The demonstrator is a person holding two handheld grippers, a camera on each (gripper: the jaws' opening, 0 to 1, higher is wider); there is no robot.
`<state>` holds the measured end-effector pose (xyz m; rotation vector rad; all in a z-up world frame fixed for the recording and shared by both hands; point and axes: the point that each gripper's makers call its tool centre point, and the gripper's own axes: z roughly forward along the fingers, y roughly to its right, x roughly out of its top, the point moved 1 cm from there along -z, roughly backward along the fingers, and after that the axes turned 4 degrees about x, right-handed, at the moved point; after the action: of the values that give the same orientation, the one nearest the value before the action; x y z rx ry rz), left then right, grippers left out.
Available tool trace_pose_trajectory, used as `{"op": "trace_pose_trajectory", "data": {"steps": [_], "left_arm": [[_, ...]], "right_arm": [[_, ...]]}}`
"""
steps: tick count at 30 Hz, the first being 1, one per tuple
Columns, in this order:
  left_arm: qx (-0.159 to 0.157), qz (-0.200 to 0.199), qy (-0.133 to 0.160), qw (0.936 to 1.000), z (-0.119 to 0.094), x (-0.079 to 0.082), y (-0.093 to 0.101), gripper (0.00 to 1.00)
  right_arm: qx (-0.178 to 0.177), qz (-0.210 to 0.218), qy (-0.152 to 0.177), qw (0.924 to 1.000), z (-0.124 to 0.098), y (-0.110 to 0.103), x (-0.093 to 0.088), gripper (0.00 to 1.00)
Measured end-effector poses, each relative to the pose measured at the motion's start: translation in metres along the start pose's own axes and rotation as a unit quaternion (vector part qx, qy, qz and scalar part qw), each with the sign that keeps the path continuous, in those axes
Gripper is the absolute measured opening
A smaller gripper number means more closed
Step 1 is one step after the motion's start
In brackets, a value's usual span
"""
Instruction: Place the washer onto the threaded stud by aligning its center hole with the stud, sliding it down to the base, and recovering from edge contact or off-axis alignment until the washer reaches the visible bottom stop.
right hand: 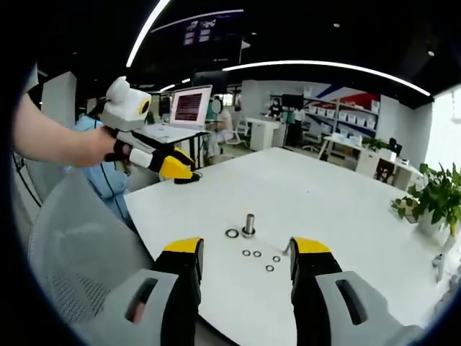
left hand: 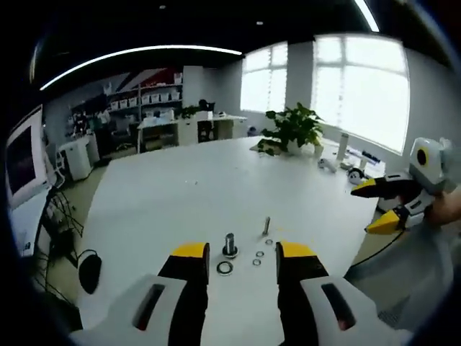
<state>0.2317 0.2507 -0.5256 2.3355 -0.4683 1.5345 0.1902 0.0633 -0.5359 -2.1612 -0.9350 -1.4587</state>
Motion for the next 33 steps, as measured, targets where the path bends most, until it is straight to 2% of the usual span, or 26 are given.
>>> {"op": "trace_pose_trajectory", "data": {"steps": [2,3,6,8,11,13,16,20,24,27,30,33], "left_arm": [[-0.008,-0.025,0.033,0.9991,-0.010,0.006,0.000,0.37],[-0.008,-0.028,0.037,0.9989,-0.014,0.007,0.000,0.38],[0.010,-0.006,0.029,0.9995,-0.026,0.001,-0.004,0.38],[0.012,-0.004,0.042,0.9991,-0.033,0.001,-0.003,0.38],[0.017,-0.031,0.084,0.9958,-0.039,0.006,-0.005,0.39],[0.017,-0.030,0.073,0.9967,-0.037,0.007,-0.007,0.40],[0.024,-0.020,0.080,0.9963,-0.034,0.010,-0.010,0.40],[0.028,-0.016,0.072,0.9969,-0.033,0.006,-0.011,0.39],[0.027,-0.021,0.087,0.9957,-0.035,0.010,-0.013,0.39],[0.035,-0.054,0.110,0.9919,-0.038,0.017,-0.020,0.39],[0.043,-0.050,0.092,0.9936,-0.035,0.010,-0.023,0.39],[0.044,-0.041,0.095,0.9937,-0.035,0.011,-0.019,0.39]], "right_arm": [[0.000,0.005,0.004,1.0000,0.000,0.001,0.001,0.51],[-0.001,0.003,0.004,1.0000,0.000,0.001,0.001,0.51],[0.000,0.001,0.005,1.0000,0.000,0.000,0.002,0.51],[0.003,-0.006,0.002,1.0000,0.001,-0.002,0.002,0.51],[0.005,-0.008,-0.002,1.0000,0.000,-0.003,0.000,0.51],[0.007,-0.004,-0.005,1.0000,0.000,-0.003,-0.002,0.51],[0.005,-0.007,0.002,1.0000,0.000,-0.002,0.002,0.51],[0.003,0.000,0.003,1.0000,-0.002,-0.001,0.000,0.51],[0.001,0.008,0.001,1.0000,-0.001,0.000,-0.001,0.51],[0.004,0.007,-0.001,1.0000,0.000,0.001,-0.002,0.51],[0.004,0.008,-0.004,0.9999,-0.001,-0.001,-0.004,0.51],[-0.002,-0.004,-0.004,1.0000,-0.001,-0.001,-0.002,0.51]]}}
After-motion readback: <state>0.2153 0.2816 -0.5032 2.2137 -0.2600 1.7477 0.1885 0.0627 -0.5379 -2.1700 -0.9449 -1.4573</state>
